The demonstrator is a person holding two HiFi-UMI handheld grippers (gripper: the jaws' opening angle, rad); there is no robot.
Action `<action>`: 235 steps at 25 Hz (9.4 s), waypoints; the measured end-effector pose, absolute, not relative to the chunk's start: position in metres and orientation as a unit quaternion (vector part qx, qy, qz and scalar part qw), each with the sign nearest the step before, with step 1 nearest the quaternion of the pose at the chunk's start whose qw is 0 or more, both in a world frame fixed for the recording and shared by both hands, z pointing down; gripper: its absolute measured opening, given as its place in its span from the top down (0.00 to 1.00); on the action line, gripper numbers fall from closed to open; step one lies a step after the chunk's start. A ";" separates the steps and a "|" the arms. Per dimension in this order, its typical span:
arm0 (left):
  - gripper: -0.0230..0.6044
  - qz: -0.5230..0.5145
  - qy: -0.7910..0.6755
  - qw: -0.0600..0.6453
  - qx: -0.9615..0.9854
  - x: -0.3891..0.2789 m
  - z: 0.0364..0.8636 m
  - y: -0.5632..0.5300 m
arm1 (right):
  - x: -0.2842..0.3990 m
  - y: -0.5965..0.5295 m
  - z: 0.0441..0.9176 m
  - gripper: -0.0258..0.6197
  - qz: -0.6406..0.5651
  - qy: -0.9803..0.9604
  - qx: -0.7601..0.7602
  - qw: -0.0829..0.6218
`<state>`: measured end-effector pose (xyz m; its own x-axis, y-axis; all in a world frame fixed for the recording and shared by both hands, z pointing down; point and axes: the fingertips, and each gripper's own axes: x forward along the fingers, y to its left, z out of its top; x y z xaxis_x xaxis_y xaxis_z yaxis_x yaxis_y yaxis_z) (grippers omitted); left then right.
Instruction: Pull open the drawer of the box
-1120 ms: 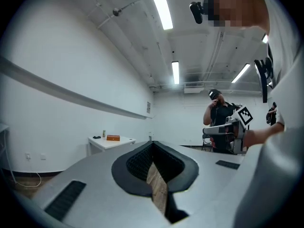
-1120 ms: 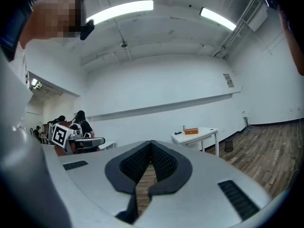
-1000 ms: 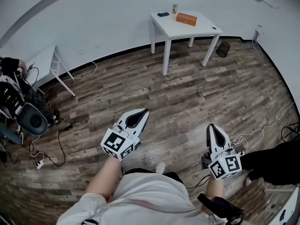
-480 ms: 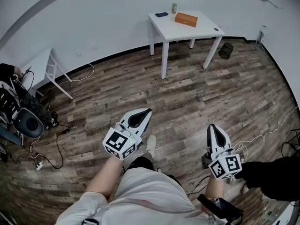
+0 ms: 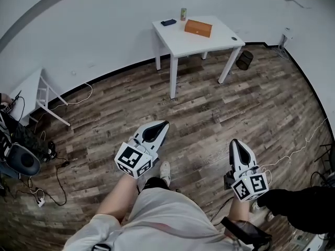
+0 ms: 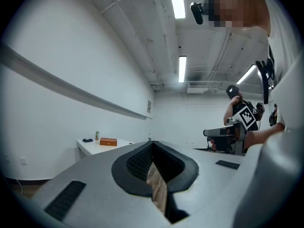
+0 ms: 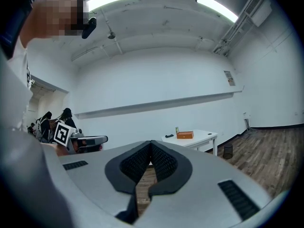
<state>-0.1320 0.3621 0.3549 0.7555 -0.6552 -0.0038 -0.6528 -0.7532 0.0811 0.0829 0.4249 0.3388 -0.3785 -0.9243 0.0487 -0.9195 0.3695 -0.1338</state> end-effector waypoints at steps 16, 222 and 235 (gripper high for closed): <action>0.95 -0.005 -0.349 0.037 0.936 -0.140 0.351 0.156 | 0.079 0.216 0.339 0.97 -0.077 0.823 -0.562 0.027; 0.95 -0.025 -0.428 0.030 0.903 -0.030 0.311 -0.302 | 0.196 -0.270 0.302 0.97 -0.039 0.846 -0.531 0.016; 0.95 -0.013 -0.428 0.010 0.904 -0.026 0.310 -0.296 | 0.190 -0.268 0.298 0.97 -0.029 0.850 -0.526 0.007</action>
<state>-0.0260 -0.2960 0.3103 0.6334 -0.7737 -0.0146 -0.7732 -0.6335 0.0298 0.1904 -0.2684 0.2984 -0.4466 -0.8945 0.0181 -0.8937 0.4450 -0.0571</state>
